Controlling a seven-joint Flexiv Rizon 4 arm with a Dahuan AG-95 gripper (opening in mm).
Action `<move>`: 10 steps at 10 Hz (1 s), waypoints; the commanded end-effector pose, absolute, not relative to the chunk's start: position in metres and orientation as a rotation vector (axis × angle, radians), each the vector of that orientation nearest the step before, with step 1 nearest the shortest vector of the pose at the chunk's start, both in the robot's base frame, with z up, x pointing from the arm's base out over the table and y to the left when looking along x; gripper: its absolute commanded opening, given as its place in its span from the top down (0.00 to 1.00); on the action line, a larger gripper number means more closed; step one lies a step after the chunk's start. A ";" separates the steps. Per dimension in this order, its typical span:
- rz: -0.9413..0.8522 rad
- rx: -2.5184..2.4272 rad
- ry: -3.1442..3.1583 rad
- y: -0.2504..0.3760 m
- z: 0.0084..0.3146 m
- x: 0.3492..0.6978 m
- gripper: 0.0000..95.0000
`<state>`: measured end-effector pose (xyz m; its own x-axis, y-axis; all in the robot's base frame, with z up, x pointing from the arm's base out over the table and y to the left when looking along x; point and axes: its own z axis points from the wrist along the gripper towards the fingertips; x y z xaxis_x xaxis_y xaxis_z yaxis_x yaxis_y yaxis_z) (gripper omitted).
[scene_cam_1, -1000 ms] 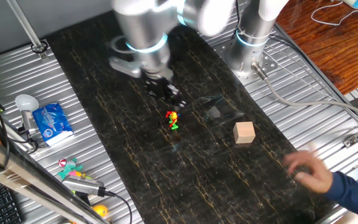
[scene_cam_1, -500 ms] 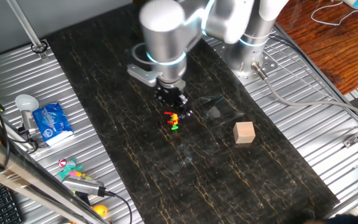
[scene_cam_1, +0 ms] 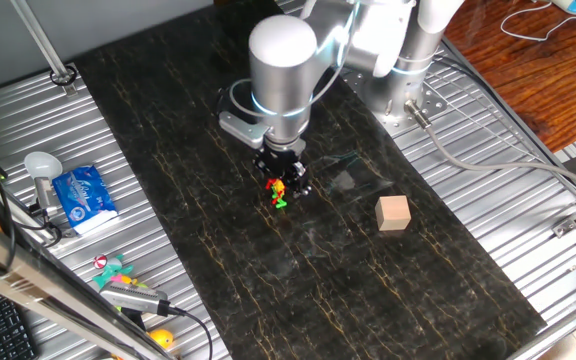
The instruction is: Grasp the moving object
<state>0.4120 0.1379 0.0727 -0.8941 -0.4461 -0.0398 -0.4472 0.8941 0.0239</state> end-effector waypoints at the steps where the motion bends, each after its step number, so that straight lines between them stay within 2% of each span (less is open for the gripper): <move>1: 0.046 -0.709 3.012 0.137 0.068 0.416 0.40; 4: 0.043 -0.701 3.001 0.134 0.063 0.419 0.40; 5: 0.040 -0.680 2.993 0.134 0.061 0.419 0.80; 6: 0.038 -0.659 2.990 0.135 0.060 0.419 1.00; 10: 0.045 -0.644 3.015 0.133 0.067 0.423 1.00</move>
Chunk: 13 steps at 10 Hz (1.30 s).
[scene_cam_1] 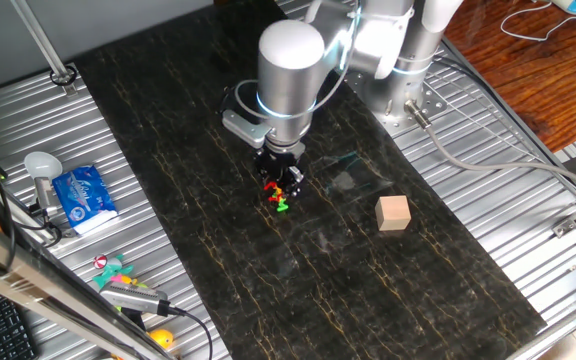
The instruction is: Grasp the moving object
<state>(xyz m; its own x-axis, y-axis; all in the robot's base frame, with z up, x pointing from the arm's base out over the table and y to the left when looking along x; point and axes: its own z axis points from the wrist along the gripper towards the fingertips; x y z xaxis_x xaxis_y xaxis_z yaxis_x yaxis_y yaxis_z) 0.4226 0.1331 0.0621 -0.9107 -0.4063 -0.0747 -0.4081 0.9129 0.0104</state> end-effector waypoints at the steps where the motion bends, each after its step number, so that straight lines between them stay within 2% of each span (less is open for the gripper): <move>1: 0.046 -0.647 3.026 0.132 0.074 0.425 1.00; 13: 0.046 -0.549 3.086 0.135 0.132 0.446 1.00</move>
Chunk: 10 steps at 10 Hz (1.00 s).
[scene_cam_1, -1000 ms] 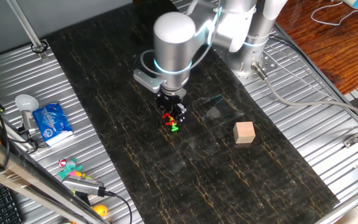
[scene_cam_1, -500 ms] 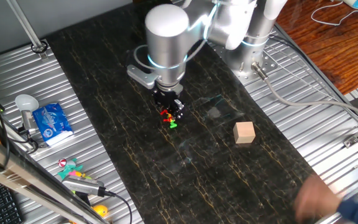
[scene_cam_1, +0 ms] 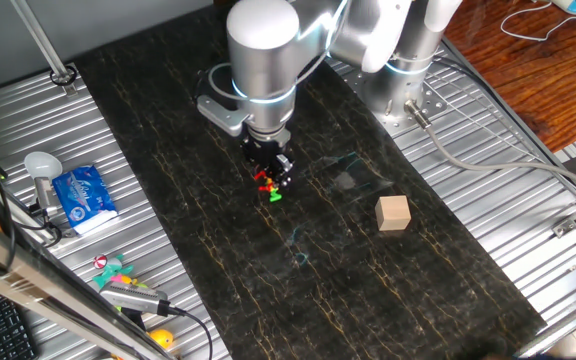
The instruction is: Grasp the moving object
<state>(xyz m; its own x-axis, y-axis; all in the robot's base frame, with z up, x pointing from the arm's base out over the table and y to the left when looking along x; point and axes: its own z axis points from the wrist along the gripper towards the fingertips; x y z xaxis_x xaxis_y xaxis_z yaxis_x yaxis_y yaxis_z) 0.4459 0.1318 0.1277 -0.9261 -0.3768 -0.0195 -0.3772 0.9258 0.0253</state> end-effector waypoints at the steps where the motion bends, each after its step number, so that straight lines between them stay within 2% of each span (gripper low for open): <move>1: 0.045 -0.534 3.087 0.140 0.135 0.448 1.00; 6: 0.029 -0.445 3.105 0.161 0.157 0.458 1.00; 7: 0.032 -0.424 3.101 0.161 0.159 0.459 0.80; 10: 0.044 -0.421 3.083 0.163 0.160 0.458 0.80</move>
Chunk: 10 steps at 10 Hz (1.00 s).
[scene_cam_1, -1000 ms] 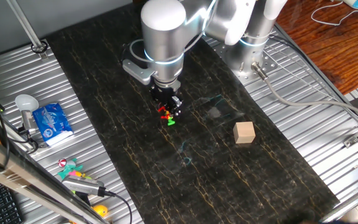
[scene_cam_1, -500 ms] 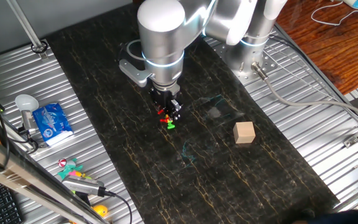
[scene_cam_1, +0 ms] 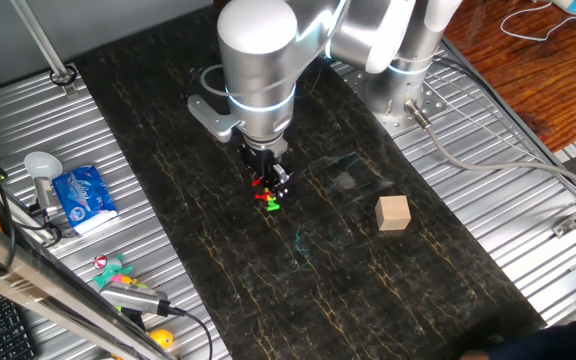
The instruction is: Grasp the moving object
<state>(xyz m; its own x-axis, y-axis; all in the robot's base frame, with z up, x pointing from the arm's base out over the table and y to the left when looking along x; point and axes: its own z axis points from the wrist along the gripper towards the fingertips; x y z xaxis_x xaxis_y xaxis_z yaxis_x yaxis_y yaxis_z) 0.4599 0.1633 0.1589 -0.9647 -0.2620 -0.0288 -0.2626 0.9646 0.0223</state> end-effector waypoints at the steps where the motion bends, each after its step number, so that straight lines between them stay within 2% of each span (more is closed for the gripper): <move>1: 0.050 -0.426 3.080 0.164 0.161 0.458 0.60; 10: 0.048 -0.422 3.080 0.165 0.166 0.458 0.60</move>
